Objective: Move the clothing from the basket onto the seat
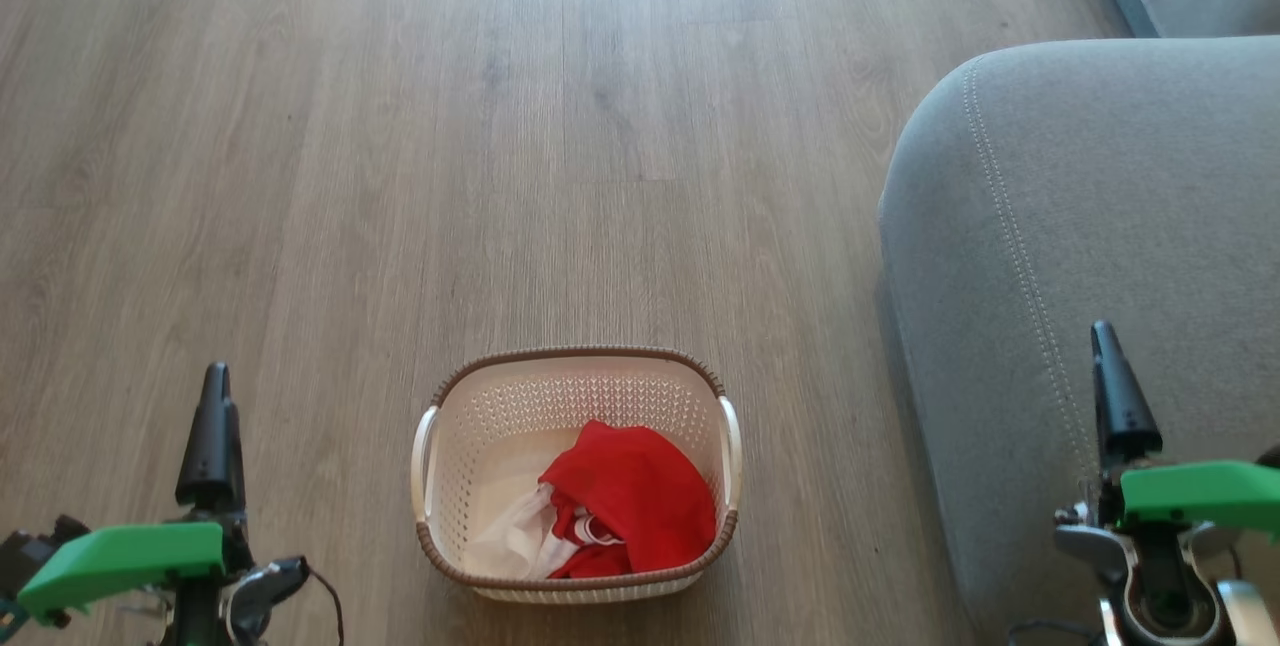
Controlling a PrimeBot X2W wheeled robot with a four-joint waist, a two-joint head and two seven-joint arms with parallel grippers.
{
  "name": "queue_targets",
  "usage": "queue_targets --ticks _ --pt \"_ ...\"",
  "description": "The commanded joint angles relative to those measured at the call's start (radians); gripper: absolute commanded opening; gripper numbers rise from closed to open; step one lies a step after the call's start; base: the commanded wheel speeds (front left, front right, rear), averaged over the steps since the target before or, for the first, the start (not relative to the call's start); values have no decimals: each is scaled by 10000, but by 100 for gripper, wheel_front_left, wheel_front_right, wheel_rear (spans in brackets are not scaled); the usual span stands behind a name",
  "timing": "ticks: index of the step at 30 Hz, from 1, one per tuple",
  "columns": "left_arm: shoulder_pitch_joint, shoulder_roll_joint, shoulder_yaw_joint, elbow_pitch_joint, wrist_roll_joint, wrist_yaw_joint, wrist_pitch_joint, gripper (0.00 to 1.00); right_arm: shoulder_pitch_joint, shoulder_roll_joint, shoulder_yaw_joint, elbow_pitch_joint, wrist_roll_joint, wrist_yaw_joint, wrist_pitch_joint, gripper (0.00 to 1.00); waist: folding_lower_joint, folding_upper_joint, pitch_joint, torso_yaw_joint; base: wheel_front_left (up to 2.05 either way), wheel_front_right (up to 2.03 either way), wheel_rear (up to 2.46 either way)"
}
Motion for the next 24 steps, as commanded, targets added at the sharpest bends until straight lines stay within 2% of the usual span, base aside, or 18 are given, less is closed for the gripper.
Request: queue_targets --ticks 1,13,24 --pt "-549 81 231 -473 196 -35 -109 100 -677 -73 25 -509 -315 3 -117 100 0 0 11 5 0 0 0" --pt "-797 95 463 -1305 1867 -41 -459 100 -844 -85 223 -1503 -2816 3 -471 100 0 0 111 128 0 0 0" --pt "-833 107 245 -2397 3529 311 -782 100 -984 -95 730 -2113 -5032 3 -795 100 0 0 95 152 0 0 0"
